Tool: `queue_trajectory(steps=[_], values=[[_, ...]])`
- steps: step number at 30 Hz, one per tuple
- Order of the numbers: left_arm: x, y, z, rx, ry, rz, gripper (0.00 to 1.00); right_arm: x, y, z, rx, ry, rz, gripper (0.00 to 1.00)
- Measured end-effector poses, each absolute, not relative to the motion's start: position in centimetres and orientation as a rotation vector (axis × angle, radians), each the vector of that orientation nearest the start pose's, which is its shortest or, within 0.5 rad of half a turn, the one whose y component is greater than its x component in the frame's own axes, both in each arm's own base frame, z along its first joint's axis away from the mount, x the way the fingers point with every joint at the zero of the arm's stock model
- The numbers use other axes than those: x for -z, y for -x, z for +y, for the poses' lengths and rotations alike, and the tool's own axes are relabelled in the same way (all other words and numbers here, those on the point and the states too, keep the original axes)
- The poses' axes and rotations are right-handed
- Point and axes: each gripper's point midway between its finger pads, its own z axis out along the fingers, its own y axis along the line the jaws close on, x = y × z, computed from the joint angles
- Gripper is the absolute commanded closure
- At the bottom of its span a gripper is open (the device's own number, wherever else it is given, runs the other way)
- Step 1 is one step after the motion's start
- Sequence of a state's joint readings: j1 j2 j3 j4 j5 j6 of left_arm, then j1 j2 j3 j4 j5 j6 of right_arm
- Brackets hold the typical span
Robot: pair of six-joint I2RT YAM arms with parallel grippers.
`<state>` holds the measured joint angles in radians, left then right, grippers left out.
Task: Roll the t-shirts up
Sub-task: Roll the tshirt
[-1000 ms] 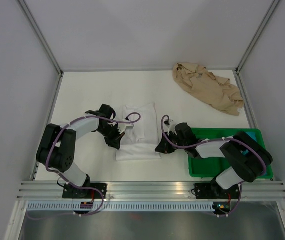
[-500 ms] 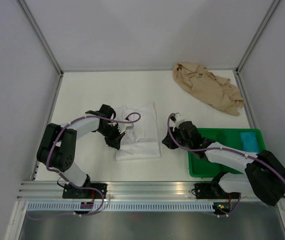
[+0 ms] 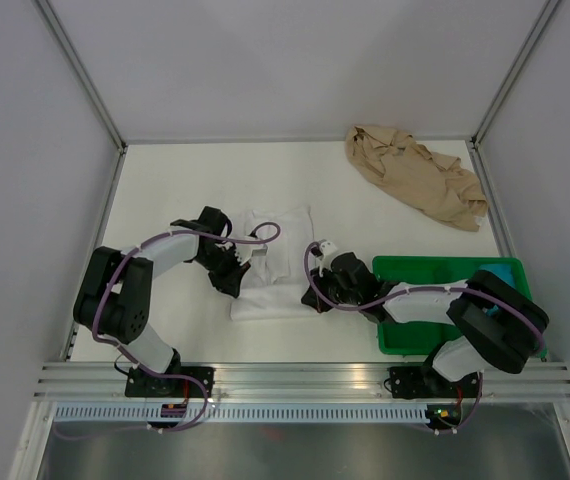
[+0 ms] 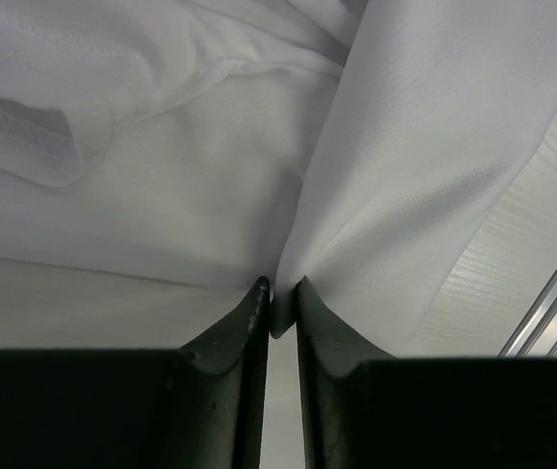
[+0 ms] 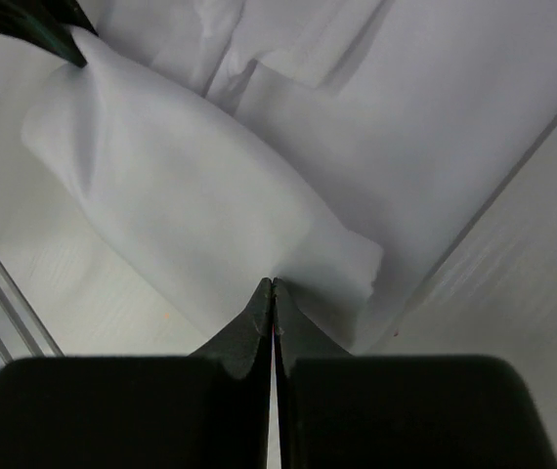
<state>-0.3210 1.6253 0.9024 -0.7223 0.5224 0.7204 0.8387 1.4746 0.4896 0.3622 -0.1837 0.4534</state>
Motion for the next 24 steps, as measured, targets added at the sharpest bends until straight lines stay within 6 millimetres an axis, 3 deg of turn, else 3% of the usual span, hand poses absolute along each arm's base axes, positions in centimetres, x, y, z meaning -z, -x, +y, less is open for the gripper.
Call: queue_trajectory(steps=[4, 8, 10, 13, 16, 18, 20, 24], values=[[-1.8, -22.6, -13.8, 0.669, -1.434, 2.457, 0.63, -2.2, -21.1, 28.9, -0.903, 0.456, 2.305, 1.0], [-2.7, -23.6, -13.4, 0.587, -1.39, 2.474, 0.6, -2.2, -21.6, 29.1, -0.934, 0.409, 2.299, 1.0], [-4.0, -24.3, -13.7, 0.547, -1.372, 2.446, 0.57, -2.2, -21.7, 29.2, -0.944, 0.395, 2.295, 1.0], [-7.7, -25.0, -15.3, 0.476, -1.394, 2.304, 0.52, -2.2, -21.7, 29.2, -0.956, 0.369, 2.297, 1.0], [-11.6, -24.0, -17.9, 0.432, -1.477, 2.107, 0.48, -2.2, -21.7, 29.2, -0.962, 0.354, 2.301, 1.0], [-13.0, -22.5, -19.5, 0.423, -1.548, 2.001, 0.45, -2.2, -21.7, 29.2, -0.963, 0.349, 2.304, 1.0], [-12.5, -21.1, -20.3, 0.42, -1.614, 1.95, 0.42, -2.2, -21.7, 29.1, -0.962, 0.344, 2.305, 1.0], [-7.0, -18.8, -18.1, 0.315, -1.748, 2.033, 0.32, -2.2, -21.8, 29.0, -0.966, 0.342, 2.306, 1.0]])
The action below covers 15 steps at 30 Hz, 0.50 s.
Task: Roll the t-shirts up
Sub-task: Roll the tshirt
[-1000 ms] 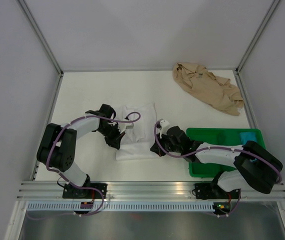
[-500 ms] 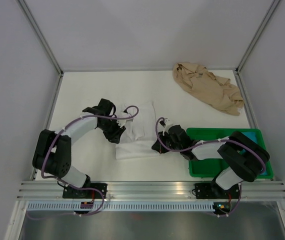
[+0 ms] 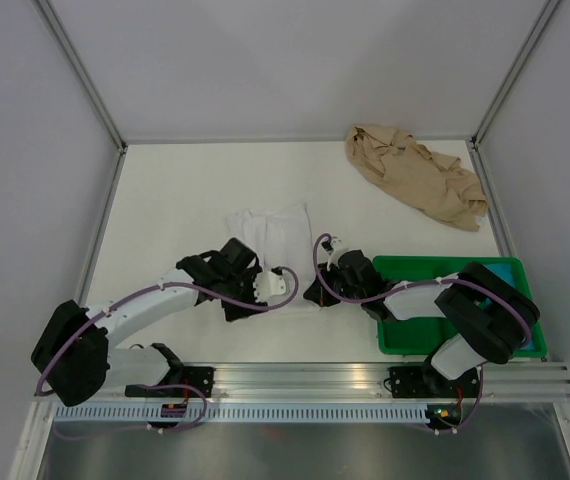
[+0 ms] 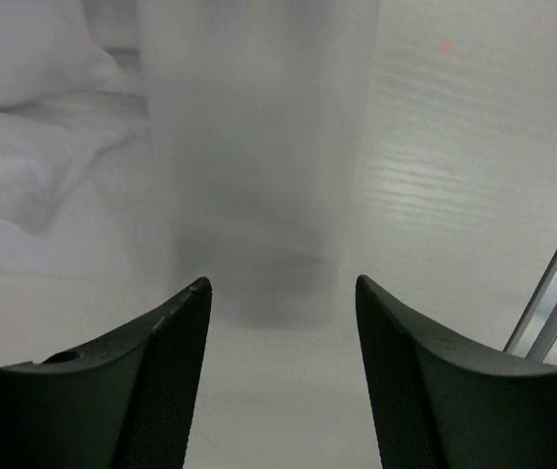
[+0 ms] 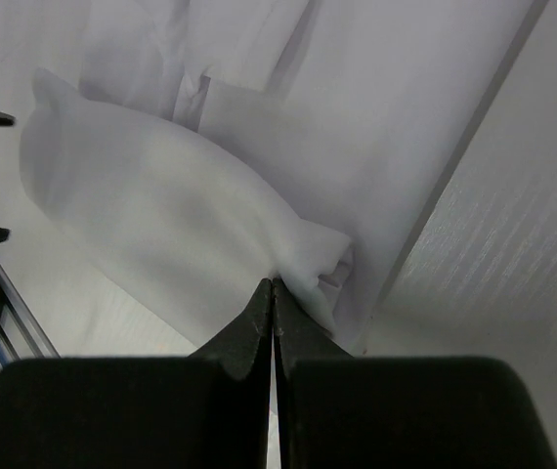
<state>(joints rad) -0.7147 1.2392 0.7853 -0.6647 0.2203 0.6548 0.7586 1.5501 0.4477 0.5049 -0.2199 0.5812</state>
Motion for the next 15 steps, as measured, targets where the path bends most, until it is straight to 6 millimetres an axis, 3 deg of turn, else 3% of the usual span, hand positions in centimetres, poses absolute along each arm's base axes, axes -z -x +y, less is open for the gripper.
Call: queue_trajectory(steps=[4, 8, 10, 11, 12, 14, 15], values=[[-3.4, -16.9, -16.4, 0.218, -1.87, 2.041, 0.31, -2.2, -21.8, 29.0, -0.972, 0.341, 2.309, 1.0], [-2.3, -17.1, -16.6, 0.169, -1.894, 1.982, 0.32, -2.2, -21.8, 28.9, -0.975, 0.341, 2.312, 0.99], [-1.7, -17.4, -16.5, 0.144, -1.887, 1.972, 0.38, -2.2, -21.8, 28.9, -0.978, 0.343, 2.312, 1.0], [-1.7, -17.6, -16.6, 0.135, -1.88, 1.962, 0.42, -2.2, -21.8, 28.9, -0.978, 0.344, 2.312, 0.99], [-1.7, -17.9, -16.8, 0.125, -1.87, 1.95, 0.54, -2.2, -21.8, 28.9, -0.978, 0.347, 2.313, 0.98], [-1.6, -18.6, -17.0, 0.099, -1.855, 1.925, 0.69, -2.3, -21.6, 28.8, -0.982, 0.361, 2.312, 0.94], [-1.6, -18.8, -17.0, 0.086, -1.851, 1.918, 0.84, -2.4, -21.6, 28.8, -0.983, 0.369, 2.309, 0.93]])
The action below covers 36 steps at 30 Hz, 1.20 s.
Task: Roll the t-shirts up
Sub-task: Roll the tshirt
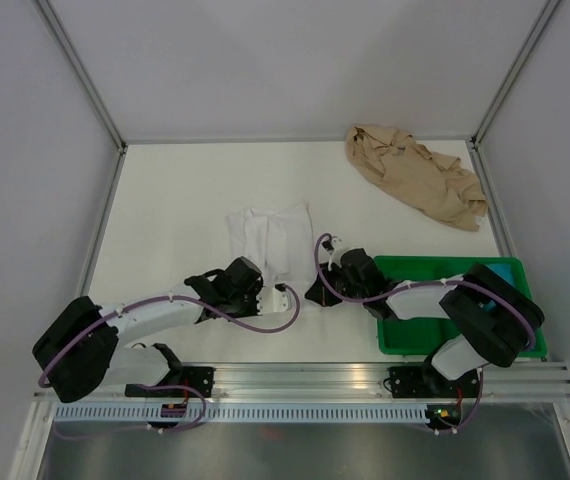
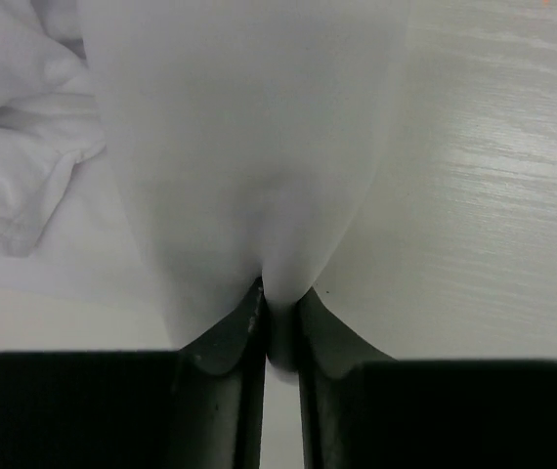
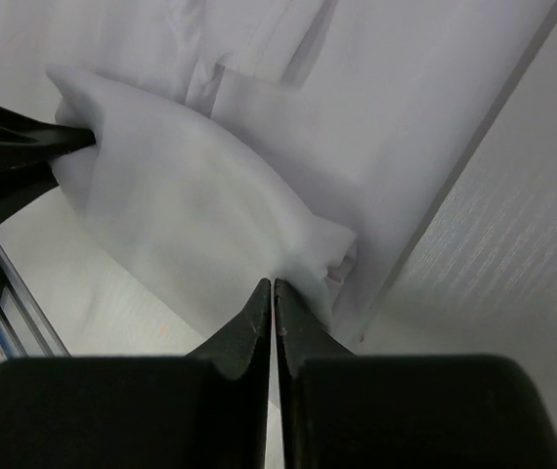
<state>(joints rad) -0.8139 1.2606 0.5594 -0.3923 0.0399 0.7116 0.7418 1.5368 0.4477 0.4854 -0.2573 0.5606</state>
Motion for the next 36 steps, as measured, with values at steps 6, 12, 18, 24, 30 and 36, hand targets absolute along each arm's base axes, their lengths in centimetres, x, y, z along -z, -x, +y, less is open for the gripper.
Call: queue_trajectory(steps=[6, 12, 18, 24, 30, 36], values=[[-1.9, -19.6, -16.7, 0.027, -1.837, 1.892, 0.98, -5.5, -21.5, 28.7, -0.991, 0.493, 2.194, 0.66], [-3.5, -19.1, -15.9, 0.11, -1.848, 1.957, 0.98, -13.0, -21.4, 28.8, -0.95, 0.736, 1.838, 0.55], [-5.3, -18.9, -16.2, 0.259, -1.875, 1.949, 0.98, -15.7, -17.4, 29.6, -0.792, 1.121, 1.489, 0.42], [-4.7, -18.1, -14.6, 0.38, -1.876, 2.025, 0.98, -8.9, -14.1, 30.2, -0.526, 1.507, 1.461, 0.43], [-4.8, -18.0, -14.4, 0.42, -1.873, 2.024, 0.98, -2.6, -13.6, 29.2, -0.254, 1.745, 1.495, 0.41], [-4.8, -17.7, -14.6, 0.447, -1.886, 2.012, 0.98, -3.1, -16.0, 30.2, -0.126, 1.674, 1.507, 0.4]])
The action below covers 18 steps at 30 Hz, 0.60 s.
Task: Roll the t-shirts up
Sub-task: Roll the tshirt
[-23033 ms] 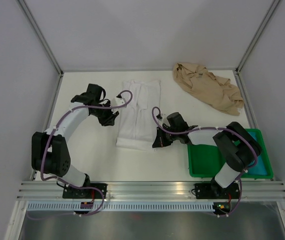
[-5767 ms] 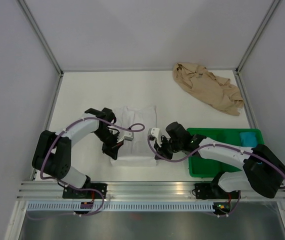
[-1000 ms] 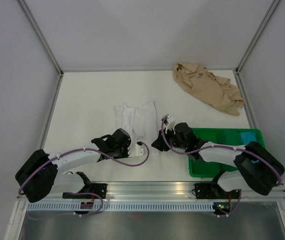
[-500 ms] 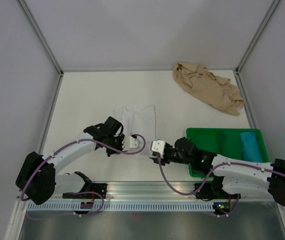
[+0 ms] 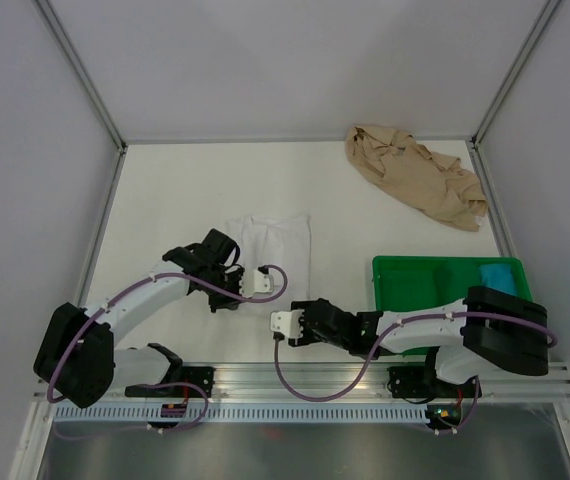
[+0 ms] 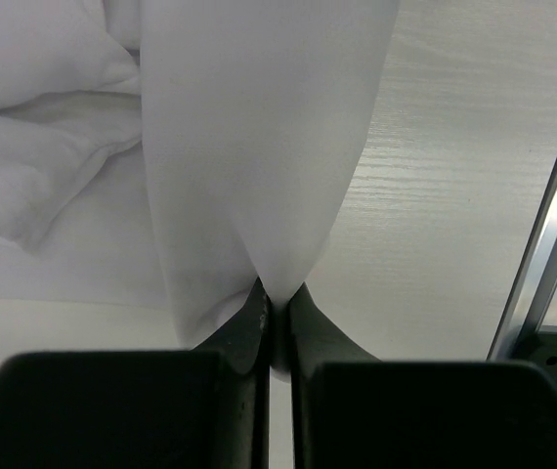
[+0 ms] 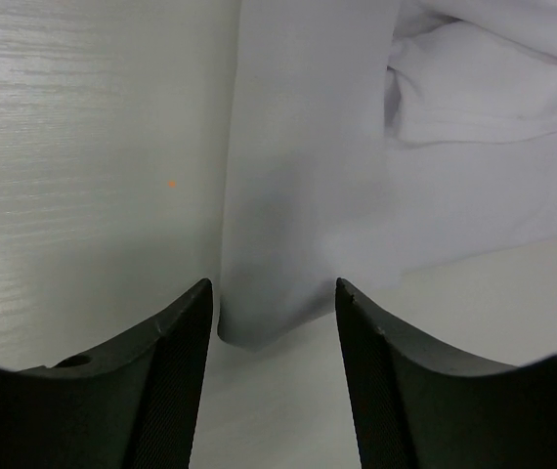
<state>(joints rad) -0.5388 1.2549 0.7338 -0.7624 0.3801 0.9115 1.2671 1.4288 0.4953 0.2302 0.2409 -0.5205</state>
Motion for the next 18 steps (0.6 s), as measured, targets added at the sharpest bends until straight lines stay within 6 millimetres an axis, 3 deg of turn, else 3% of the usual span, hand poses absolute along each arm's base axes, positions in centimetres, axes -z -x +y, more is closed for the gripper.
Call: queue_trajectory(steps=[2, 4, 5, 6, 8, 12, 18], values=[[-4.8, -17.6, -14.7, 0.456, -1.889, 2.011, 0.98, -3.1, -16.2, 30.1, -0.11, 1.666, 1.512, 0.4], [-4.7, -17.5, -14.7, 0.461, -1.893, 2.012, 0.98, -2.9, -16.3, 30.0, -0.097, 1.661, 1.519, 0.5], [-4.6, -17.5, -14.7, 0.467, -1.894, 2.014, 0.98, -2.7, -16.4, 30.0, -0.095, 1.661, 1.526, 0.61], [-4.6, -17.4, -14.7, 0.47, -1.896, 2.014, 0.98, -2.5, -16.4, 30.0, -0.092, 1.666, 1.531, 0.83], [-4.6, -17.3, -14.6, 0.474, -1.902, 2.014, 0.98, -2.2, -16.3, 30.3, -0.094, 1.673, 1.553, 0.97], [-4.8, -17.0, -14.1, 0.479, -1.916, 2.029, 0.97, -2.4, -15.4, 31.1, -0.175, 1.675, 1.606, 1.0], [-4.7, -15.9, -12.8, 0.522, -1.961, 2.057, 0.97, -4.1, -12.5, 32.0, -0.481, 1.636, 1.687, 1.0]])
